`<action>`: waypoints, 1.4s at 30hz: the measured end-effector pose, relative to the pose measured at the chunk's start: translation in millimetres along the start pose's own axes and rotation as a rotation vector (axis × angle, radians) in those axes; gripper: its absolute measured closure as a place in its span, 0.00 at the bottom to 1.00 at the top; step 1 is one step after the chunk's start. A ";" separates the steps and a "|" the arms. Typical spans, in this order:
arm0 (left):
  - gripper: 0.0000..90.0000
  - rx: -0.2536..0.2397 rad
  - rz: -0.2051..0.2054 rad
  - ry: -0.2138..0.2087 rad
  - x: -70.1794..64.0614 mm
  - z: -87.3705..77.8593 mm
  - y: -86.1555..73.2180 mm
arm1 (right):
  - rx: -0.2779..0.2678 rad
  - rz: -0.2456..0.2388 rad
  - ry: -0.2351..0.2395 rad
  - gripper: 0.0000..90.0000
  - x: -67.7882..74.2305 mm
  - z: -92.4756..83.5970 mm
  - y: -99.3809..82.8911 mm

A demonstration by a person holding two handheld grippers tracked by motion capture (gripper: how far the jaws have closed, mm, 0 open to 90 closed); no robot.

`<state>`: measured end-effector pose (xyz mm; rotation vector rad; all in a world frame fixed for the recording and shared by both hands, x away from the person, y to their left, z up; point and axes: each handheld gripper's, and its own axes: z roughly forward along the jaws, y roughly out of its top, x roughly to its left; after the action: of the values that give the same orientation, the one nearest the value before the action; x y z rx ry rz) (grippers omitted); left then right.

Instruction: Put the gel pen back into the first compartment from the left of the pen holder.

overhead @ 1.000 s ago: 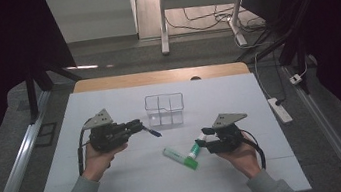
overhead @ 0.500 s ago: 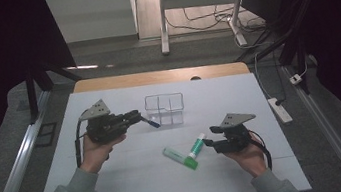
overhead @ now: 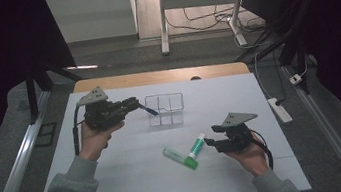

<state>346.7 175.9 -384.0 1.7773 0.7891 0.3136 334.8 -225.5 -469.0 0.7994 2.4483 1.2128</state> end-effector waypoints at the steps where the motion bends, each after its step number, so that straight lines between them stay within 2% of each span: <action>1: 0.88 0.003 -0.001 0.002 1.2 1.3 1.0 | 0.002 0.000 0.000 0.47 -0.1 0.3 -0.2; 10: 0.88 0.027 -0.014 0.032 12.9 12.1 10.4 | 0.015 0.001 -0.002 0.47 -2.2 1.5 -1.3; 15: 0.88 0.045 -0.006 0.059 15.3 20.8 18.2 | 0.022 0.001 0.002 0.47 -2.2 3.0 -1.7; 19: 0.88 0.076 -0.005 0.070 18.7 29.5 22.4 | 0.026 0.002 0.001 0.47 -2.1 3.0 -1.7; 23: 0.88 0.105 -0.003 0.094 22.3 37.7 23.7 | 0.030 0.003 -0.001 0.47 -2.4 3.5 -2.3; 26: 0.88 0.133 0.015 0.119 25.2 42.6 24.8 | 0.031 0.001 -0.001 0.47 -2.4 4.2 -2.6; 37: 0.86 0.186 -0.005 0.129 34.6 64.5 20.1 | 0.046 -0.003 -0.001 0.46 -1.9 6.7 -3.5; 38: 0.79 0.183 -0.010 0.121 35.7 66.7 19.4 | 0.046 -0.002 0.000 0.46 -2.0 7.0 -3.8; 39: 0.63 0.189 -0.016 0.125 36.0 69.4 18.7 | 0.046 0.000 0.002 0.46 -2.1 7.4 -4.0; 40: 0.47 0.201 -0.007 0.153 35.4 71.2 18.1 | 0.047 0.000 0.002 0.46 -2.2 7.5 -4.1; 41: 0.42 0.206 0.008 0.174 34.3 71.6 17.2 | 0.048 0.000 0.001 0.46 -2.2 7.5 -4.2; 42: 0.40 0.202 0.013 0.177 33.9 71.0 16.3 | 0.047 0.000 0.001 0.46 -2.3 7.4 -4.2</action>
<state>418.0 142.5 -399.8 1.9631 0.9634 0.4163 338.8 -224.2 -476.7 0.8115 2.4864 1.1594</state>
